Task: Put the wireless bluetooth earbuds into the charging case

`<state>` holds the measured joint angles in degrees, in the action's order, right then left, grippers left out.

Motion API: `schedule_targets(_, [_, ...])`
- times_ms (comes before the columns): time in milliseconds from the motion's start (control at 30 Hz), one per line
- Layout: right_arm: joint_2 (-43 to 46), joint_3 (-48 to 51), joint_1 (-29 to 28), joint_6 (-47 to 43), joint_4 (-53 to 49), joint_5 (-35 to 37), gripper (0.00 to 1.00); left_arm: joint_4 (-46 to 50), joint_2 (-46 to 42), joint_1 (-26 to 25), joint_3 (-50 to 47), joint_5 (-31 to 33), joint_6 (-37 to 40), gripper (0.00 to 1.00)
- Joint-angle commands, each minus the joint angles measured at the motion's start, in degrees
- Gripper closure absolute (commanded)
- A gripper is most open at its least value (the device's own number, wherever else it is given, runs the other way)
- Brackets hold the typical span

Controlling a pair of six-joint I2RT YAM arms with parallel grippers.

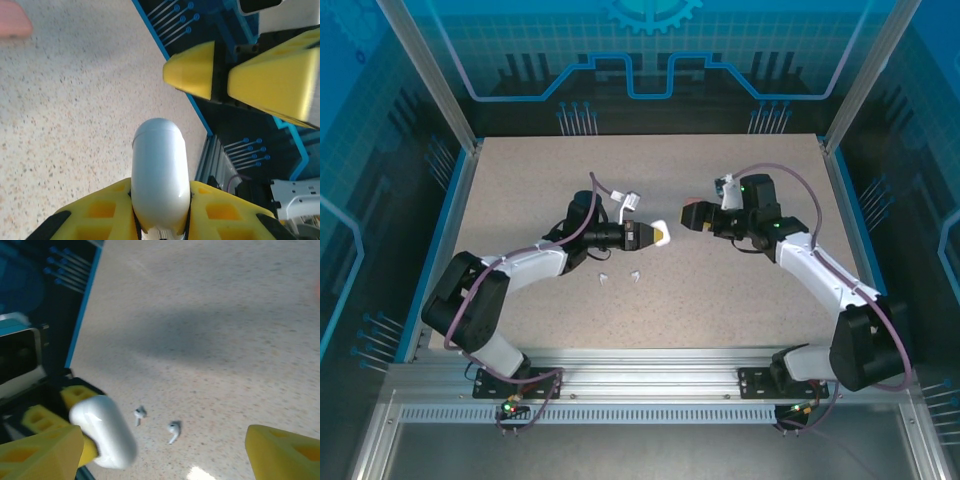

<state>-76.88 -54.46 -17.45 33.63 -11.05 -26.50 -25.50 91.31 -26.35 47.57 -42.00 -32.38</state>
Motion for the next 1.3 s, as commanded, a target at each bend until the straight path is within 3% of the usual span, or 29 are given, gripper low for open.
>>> schedule_targets(0, [-1.5, -0.9, -2.8, -4.0, 2.3, -3.7, 0.15, 4.2, -1.2, 0.7, 2.2, -3.5, 3.4, 1.0])
schedule_targets(367, [-6.5, -0.8, -5.5, -5.0, 1.2, -1.0, 0.17, 2.6, -1.7, 1.1, 2.2, -3.3, 3.1, 1.0])
schedule_targets(700, [-11.5, 3.1, 1.8, -2.2, 3.0, 1.1, 0.21, 0.4, -4.4, 1.3, 0.8, -3.2, 2.4, 1.0])
schedule_targets(1067, [-2.8, 6.2, 2.9, -3.7, 6.0, -10.4, 0.22, -0.7, -3.1, 1.3, 0.6, -3.3, 1.9, 1.0])
schedule_targets(1267, [-3.9, 4.4, 0.5, -3.6, 8.2, -15.0, 0.27, -2.2, -2.3, 1.4, 0.7, -3.3, 0.9, 1.0])
